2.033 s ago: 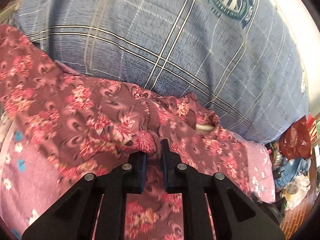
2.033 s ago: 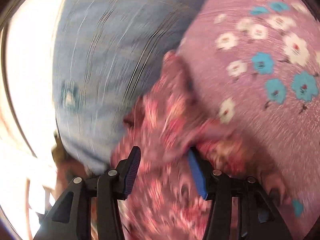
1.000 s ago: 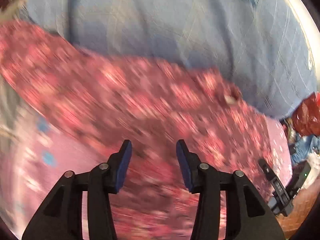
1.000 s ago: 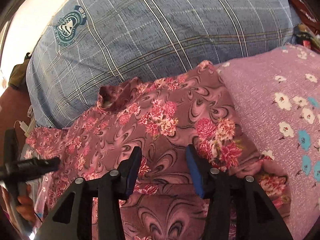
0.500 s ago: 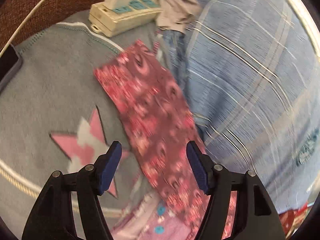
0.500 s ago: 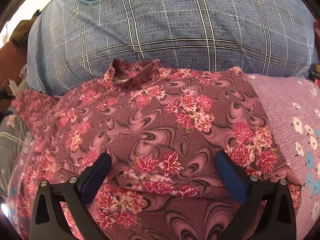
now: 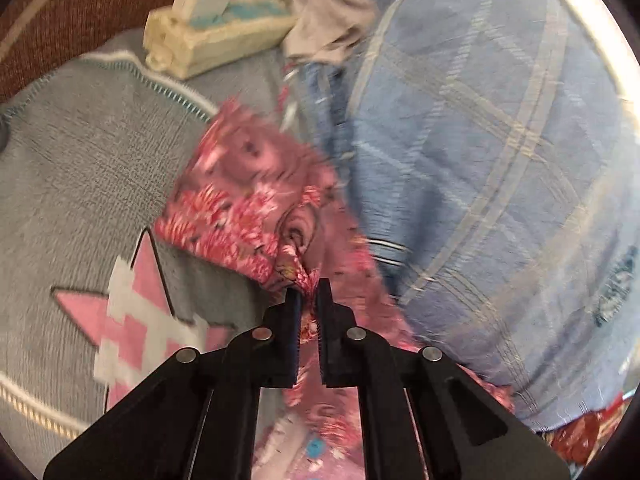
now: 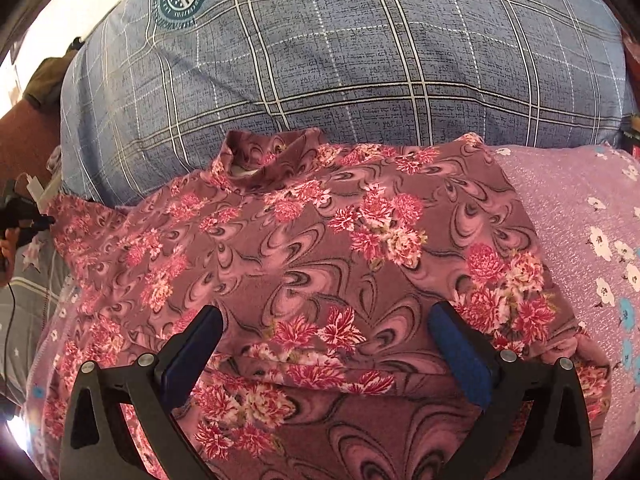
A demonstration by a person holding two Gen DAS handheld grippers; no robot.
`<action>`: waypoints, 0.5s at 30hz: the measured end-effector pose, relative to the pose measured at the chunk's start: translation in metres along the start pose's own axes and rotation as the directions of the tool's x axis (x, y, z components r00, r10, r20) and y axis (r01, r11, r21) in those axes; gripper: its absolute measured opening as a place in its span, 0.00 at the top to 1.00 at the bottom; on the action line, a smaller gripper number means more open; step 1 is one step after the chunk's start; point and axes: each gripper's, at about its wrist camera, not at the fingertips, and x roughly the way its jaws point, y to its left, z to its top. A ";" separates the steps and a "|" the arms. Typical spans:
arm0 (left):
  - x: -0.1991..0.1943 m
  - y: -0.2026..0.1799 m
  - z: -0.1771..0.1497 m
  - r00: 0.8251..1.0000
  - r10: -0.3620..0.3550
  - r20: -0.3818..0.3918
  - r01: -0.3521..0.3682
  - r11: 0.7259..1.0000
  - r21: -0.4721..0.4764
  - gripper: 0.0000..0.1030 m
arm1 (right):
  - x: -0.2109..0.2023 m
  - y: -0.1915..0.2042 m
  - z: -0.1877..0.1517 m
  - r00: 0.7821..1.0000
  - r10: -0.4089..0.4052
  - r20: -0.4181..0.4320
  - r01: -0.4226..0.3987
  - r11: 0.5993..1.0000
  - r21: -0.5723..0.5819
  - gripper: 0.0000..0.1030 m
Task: Fold small clothes
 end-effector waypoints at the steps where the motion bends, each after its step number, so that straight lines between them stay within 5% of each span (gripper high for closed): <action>1: -0.010 -0.004 -0.005 1.000 -0.014 0.012 0.014 1.000 0.012 0.95 | 0.000 -0.001 0.000 1.000 0.005 0.002 -0.005 1.000 0.004 0.00; 8: -0.059 -0.075 -0.051 0.993 -0.116 0.016 0.111 0.974 0.197 0.95 | -0.003 -0.005 0.000 0.999 0.035 0.016 -0.036 0.999 0.026 0.00; 15: -0.076 -0.166 -0.118 0.966 -0.250 -0.073 0.259 0.901 0.347 0.95 | -0.007 -0.010 0.000 0.997 0.075 0.034 -0.077 0.995 0.057 0.00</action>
